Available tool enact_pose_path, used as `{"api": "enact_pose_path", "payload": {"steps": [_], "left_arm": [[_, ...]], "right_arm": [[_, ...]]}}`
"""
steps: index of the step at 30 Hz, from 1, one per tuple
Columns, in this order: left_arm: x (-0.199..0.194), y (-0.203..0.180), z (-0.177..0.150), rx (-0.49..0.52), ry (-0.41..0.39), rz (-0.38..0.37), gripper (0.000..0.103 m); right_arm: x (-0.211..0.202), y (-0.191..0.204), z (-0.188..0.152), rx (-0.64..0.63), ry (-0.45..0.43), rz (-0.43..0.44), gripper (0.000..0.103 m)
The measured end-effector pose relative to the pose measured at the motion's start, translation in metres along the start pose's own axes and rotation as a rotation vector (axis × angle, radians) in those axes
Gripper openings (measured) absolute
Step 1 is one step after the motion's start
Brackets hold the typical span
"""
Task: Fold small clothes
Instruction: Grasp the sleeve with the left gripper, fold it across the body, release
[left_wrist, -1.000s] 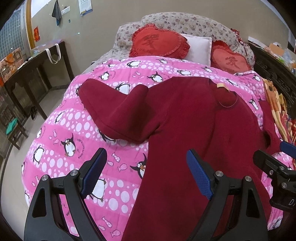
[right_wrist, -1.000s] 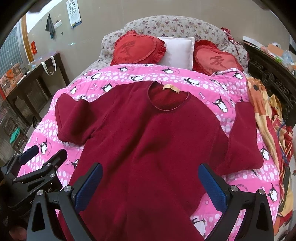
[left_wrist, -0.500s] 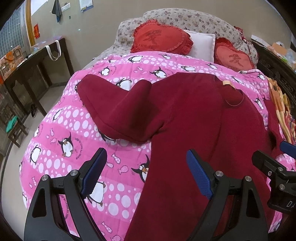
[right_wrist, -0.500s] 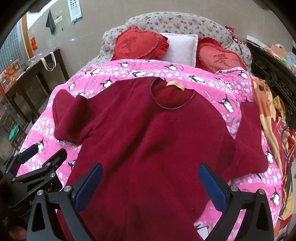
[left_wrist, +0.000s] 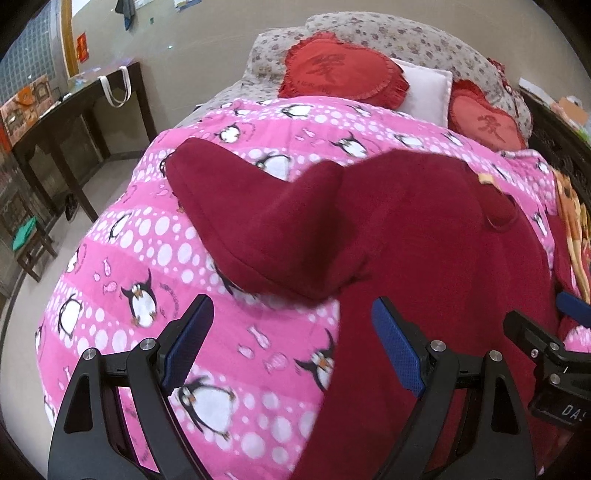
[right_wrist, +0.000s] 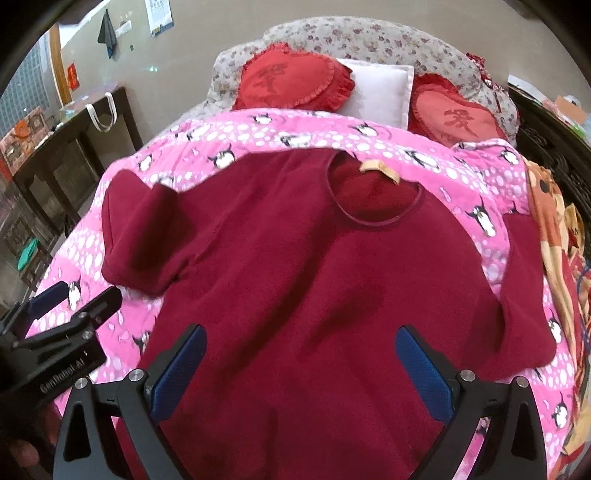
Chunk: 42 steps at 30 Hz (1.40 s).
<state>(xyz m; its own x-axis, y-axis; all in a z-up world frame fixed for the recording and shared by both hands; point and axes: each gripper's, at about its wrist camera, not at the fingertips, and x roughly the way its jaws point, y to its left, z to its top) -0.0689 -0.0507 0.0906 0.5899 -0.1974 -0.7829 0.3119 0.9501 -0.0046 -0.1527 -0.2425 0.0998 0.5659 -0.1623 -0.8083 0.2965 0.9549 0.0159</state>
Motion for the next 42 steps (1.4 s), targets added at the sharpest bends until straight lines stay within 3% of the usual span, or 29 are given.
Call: {"api": "enact_pose_path", "payload": {"steps": [4,8,14,22,23,24,25,27,29,31,33,37,42], "left_arm": [[0.016,0.044,0.023,-0.092,-0.013,-0.019,0.088],[0.050,0.097,0.059,-0.175,-0.025,0.036,0.088],[0.117,0.155,0.100,-0.322,0.038,0.027,0.088],[0.175,0.166,0.120,-0.341,0.058,0.069,0.086],[0.177,0.166,0.121,-0.343,0.050,0.049,0.074],[0.178,0.168,0.122,-0.351,0.035,0.002,0.055],[0.178,0.168,0.123,-0.358,0.029,-0.026,0.047],[0.175,0.174,0.129,-0.371,0.033,-0.064,0.012],[0.166,0.182,0.136,-0.367,0.039,-0.063,0.008],[0.154,0.193,0.144,-0.349,0.006,-0.012,0.008],[0.135,0.211,0.151,-0.335,-0.037,0.085,0.007],[0.106,0.248,0.153,-0.380,-0.057,0.134,0.007],[0.059,0.222,0.143,-0.317,-0.122,0.089,0.007]], "right_arm": [[0.009,0.007,0.007,-0.009,-0.006,0.028,0.102],[0.022,0.013,0.012,-0.029,0.001,0.025,0.102],[0.039,0.015,0.013,-0.014,0.047,0.064,0.102],[0.055,0.003,0.013,0.017,0.083,0.061,0.102],[0.057,0.002,0.013,0.022,0.087,0.060,0.102],[0.057,0.001,0.013,0.029,0.088,0.061,0.102],[0.059,-0.001,0.014,0.031,0.084,0.056,0.102],[0.059,-0.003,0.014,0.041,0.083,0.061,0.102],[0.058,-0.004,0.014,0.042,0.083,0.063,0.102],[0.055,-0.005,0.013,0.039,0.077,0.068,0.102],[0.053,-0.007,0.012,0.047,0.070,0.071,0.102],[0.051,-0.013,0.010,0.087,0.070,0.087,0.102],[0.045,-0.014,0.008,0.099,0.066,0.100,0.102]]}}
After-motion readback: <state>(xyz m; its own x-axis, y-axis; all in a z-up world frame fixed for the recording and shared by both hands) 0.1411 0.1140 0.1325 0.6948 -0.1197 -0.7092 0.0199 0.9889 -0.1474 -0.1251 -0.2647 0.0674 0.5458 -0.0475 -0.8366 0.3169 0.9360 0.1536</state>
